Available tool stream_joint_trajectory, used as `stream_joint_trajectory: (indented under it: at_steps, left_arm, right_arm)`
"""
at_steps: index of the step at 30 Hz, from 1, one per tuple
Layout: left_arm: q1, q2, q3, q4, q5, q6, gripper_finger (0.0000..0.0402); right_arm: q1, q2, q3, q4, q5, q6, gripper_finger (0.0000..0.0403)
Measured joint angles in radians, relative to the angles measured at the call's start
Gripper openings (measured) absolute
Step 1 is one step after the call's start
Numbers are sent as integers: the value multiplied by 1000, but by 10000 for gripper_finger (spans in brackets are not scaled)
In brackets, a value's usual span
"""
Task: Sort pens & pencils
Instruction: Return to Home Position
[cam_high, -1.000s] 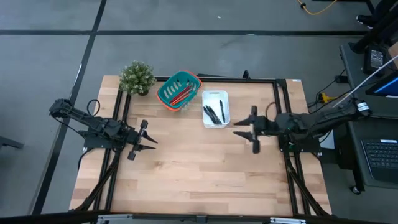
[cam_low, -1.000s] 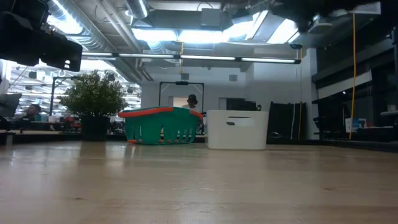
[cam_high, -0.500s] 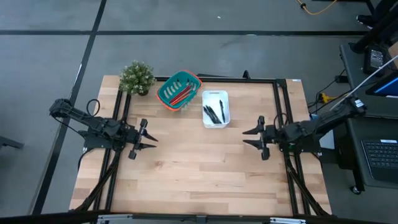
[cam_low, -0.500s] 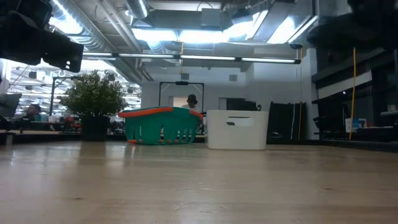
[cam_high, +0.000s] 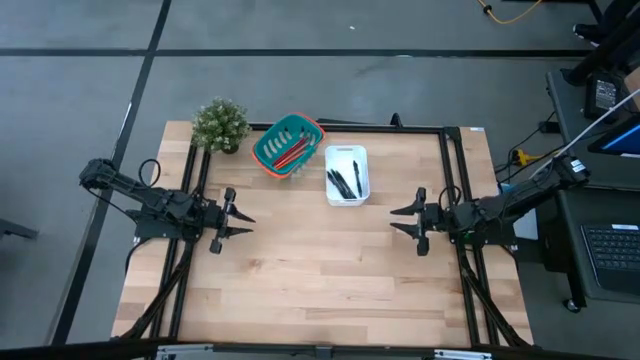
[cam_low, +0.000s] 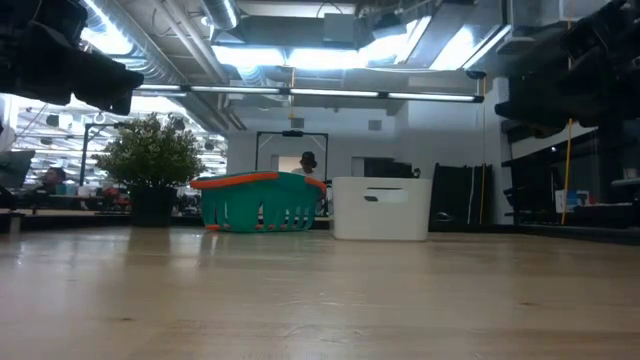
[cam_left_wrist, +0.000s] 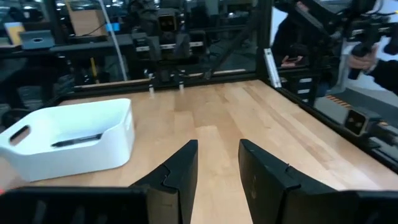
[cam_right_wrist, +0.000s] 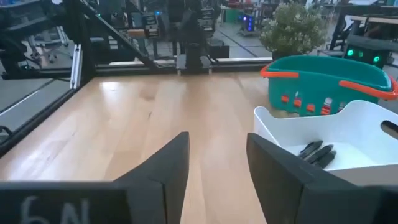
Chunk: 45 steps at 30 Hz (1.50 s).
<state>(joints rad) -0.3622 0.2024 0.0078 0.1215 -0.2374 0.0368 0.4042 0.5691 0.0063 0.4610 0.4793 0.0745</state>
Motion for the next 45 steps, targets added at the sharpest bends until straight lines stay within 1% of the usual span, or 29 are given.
stream_joint_trajectory:
  at_steps: [5, 7, 9, 14, 17, 20, 22, 25, 29, 33, 36, 42, 44, 45]
  left_arm:
    - [0, 0, 0, -14, -16, 0, 110]
    - [0, 0, 0, -19, -16, 0, 110]
    - [0, 0, 0, -17, -16, 0, 110]
    - [0, 0, 0, -17, -16, 0, 110]
    - [0, 0, 0, -17, -16, 0, 110]
    - [0, 0, 0, -17, -16, 0, 110]
    - [0, 0, 0, -17, -16, 0, 110]
    - [0, 0, 0, -17, -16, 0, 110]
    - [0, 0, 0, -16, -16, 0, 110]
    - [0, 0, 0, -16, -16, 0, 110]
    - [0, 0, 0, -16, -16, 0, 110]
    - [0, 0, 0, -16, -16, 0, 110]
    - [0, 0, 0, -16, -16, 0, 110]
    - [0, 0, 0, -16, -16, 0, 110]
  right_arm:
    - [0, -2, 0, -3, 1, -28, 162]
    - [0, -2, 0, -20, 31, -28, 162]
    - [0, -2, 0, -25, 83, -48, 162]
    - [-1, -2, 0, -42, 256, -110, 162]
    - [-1, -2, 0, -44, 312, -133, 162]
    - [-1, -2, 0, -47, 296, -110, 162]
    - [-1, -2, 0, -47, 239, -80, 162]
    - [-1, -2, 0, -47, 158, -77, 162]
    - [-1, -2, 0, -47, 94, -79, 162]
    - [-1, -2, 0, -47, 68, -74, 162]
    - [-1, -2, 0, -47, 68, -41, 162]
    - [-1, -2, 0, -46, 66, -48, 162]
    - [-12, -20, 0, -55, 37, -34, 162]
    - [-24, -50, 0, -67, 3, -31, 162]
